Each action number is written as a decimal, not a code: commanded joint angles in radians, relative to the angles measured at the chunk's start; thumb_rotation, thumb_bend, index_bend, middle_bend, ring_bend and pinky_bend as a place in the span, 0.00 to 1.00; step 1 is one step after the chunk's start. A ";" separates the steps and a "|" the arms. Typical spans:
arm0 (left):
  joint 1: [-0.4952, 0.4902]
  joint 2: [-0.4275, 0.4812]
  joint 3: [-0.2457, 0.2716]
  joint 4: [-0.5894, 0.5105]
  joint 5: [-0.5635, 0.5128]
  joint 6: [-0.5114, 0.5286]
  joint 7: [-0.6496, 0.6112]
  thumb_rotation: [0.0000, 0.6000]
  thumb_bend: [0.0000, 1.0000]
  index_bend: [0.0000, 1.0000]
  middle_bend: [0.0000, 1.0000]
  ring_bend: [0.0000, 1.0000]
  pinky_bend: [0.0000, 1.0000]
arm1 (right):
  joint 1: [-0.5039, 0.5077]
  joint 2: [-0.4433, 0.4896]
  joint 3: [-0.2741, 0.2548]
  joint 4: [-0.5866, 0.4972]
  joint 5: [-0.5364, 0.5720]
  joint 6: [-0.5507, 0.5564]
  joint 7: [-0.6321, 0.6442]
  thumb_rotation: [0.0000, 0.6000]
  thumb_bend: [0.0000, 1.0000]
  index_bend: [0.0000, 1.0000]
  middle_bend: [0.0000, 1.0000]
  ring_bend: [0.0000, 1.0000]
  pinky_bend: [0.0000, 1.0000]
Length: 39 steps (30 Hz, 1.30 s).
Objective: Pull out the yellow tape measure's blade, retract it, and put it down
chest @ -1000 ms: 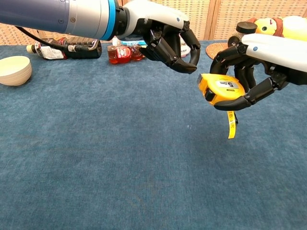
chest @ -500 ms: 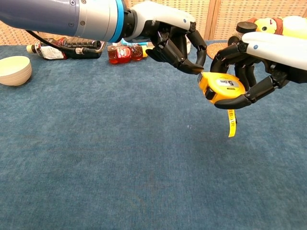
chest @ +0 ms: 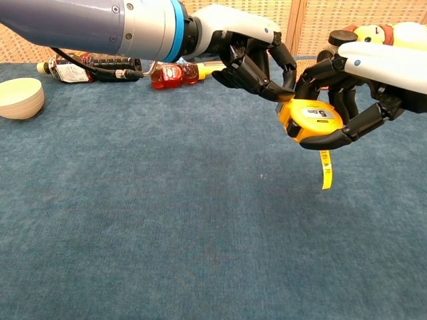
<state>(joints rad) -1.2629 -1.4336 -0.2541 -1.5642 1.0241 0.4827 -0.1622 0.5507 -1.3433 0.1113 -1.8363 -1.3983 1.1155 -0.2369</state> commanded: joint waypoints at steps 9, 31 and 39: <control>0.005 0.012 -0.001 -0.002 0.006 -0.011 -0.008 0.78 0.38 0.49 0.94 0.94 0.94 | -0.003 0.006 0.007 0.007 0.012 0.004 0.009 0.67 0.26 0.56 0.60 0.64 0.59; 0.004 0.004 -0.001 0.008 -0.002 -0.005 -0.004 0.91 0.41 0.49 0.94 0.94 0.94 | -0.006 0.019 0.018 0.018 0.018 0.012 0.042 0.67 0.26 0.56 0.60 0.64 0.59; 0.015 0.016 0.001 0.007 0.006 -0.005 -0.010 0.90 0.41 0.49 0.94 0.94 0.94 | -0.011 0.029 0.018 0.025 0.017 0.015 0.060 0.68 0.26 0.56 0.60 0.64 0.59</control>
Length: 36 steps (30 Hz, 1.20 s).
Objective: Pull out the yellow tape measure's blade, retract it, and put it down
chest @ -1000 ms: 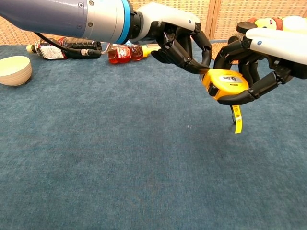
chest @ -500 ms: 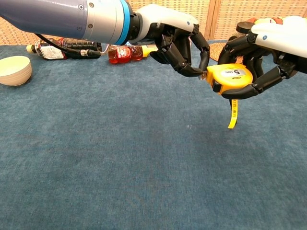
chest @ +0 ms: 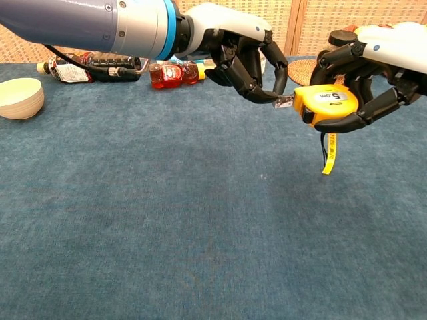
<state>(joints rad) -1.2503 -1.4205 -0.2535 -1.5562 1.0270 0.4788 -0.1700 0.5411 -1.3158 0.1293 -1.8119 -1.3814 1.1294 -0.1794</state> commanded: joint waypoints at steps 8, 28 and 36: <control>0.022 0.027 0.002 -0.008 0.025 -0.004 -0.019 0.91 0.41 0.49 0.94 0.94 0.94 | -0.009 0.013 -0.003 0.012 0.002 0.005 0.013 0.68 0.26 0.56 0.60 0.64 0.59; 0.148 0.150 0.038 -0.056 0.191 0.010 -0.125 0.90 0.41 0.49 0.94 0.94 0.94 | -0.034 0.044 -0.012 0.064 0.004 0.013 0.060 0.68 0.26 0.57 0.60 0.64 0.60; 0.210 0.195 0.070 -0.050 0.294 0.036 -0.209 0.89 0.41 0.50 0.94 0.94 0.94 | -0.045 0.059 -0.016 0.087 0.006 0.011 0.082 0.67 0.26 0.57 0.60 0.64 0.60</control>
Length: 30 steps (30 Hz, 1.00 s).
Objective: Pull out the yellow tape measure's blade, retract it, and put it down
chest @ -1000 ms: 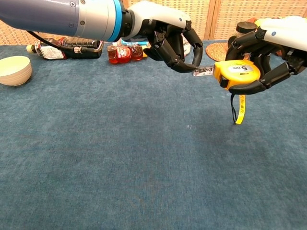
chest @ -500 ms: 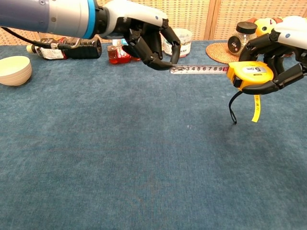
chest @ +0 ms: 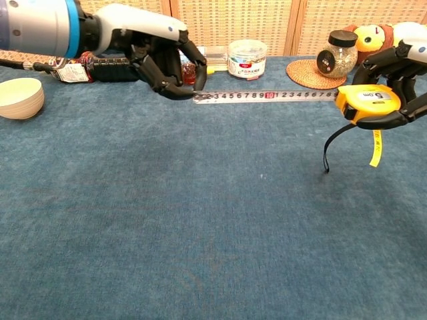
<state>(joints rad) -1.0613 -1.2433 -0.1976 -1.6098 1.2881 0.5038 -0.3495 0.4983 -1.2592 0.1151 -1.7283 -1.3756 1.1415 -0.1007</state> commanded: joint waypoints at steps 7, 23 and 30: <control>0.060 0.062 0.047 0.019 0.121 0.038 -0.107 0.89 0.41 0.49 0.94 0.94 0.94 | -0.005 0.005 -0.003 0.015 -0.001 -0.006 0.013 0.67 0.26 0.57 0.60 0.64 0.60; 0.113 0.129 0.146 0.074 0.277 0.116 -0.270 0.90 0.41 0.49 0.94 0.94 0.94 | -0.021 0.019 0.003 0.040 0.019 -0.001 0.033 0.67 0.26 0.57 0.60 0.64 0.60; 0.122 0.144 0.175 0.093 0.308 0.148 -0.317 0.90 0.41 0.50 0.94 0.94 0.94 | -0.026 0.017 -0.003 0.053 0.014 -0.006 0.044 0.67 0.26 0.57 0.60 0.64 0.60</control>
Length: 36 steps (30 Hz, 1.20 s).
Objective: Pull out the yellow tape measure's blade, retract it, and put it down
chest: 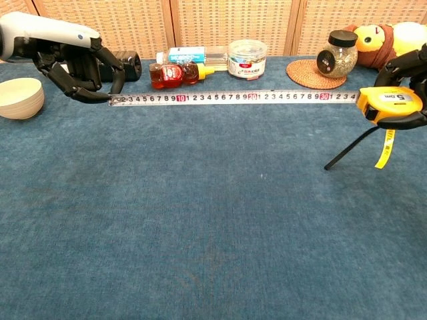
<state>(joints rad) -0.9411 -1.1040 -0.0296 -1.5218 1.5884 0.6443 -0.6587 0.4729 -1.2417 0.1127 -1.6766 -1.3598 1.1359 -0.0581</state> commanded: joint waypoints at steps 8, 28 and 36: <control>0.000 0.025 0.020 -0.004 0.016 0.028 -0.018 0.90 0.41 0.49 0.94 0.94 0.94 | -0.003 -0.001 -0.001 0.002 -0.015 0.002 0.007 0.68 0.26 0.57 0.60 0.64 0.60; -0.061 -0.018 -0.038 -0.057 -0.054 -0.005 0.038 0.90 0.41 0.50 0.94 0.94 0.94 | 0.002 -0.006 0.003 -0.033 -0.037 0.008 -0.007 0.67 0.26 0.57 0.60 0.64 0.60; -0.125 -0.090 -0.103 -0.092 -0.156 -0.067 0.128 0.90 0.40 0.49 0.94 0.94 0.94 | 0.020 -0.020 0.014 -0.068 -0.044 0.000 -0.030 0.68 0.26 0.57 0.60 0.64 0.60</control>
<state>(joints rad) -1.0423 -1.1653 -0.1103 -1.6026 1.4643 0.5992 -0.5569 0.4899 -1.2588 0.1246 -1.7419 -1.4031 1.1379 -0.0864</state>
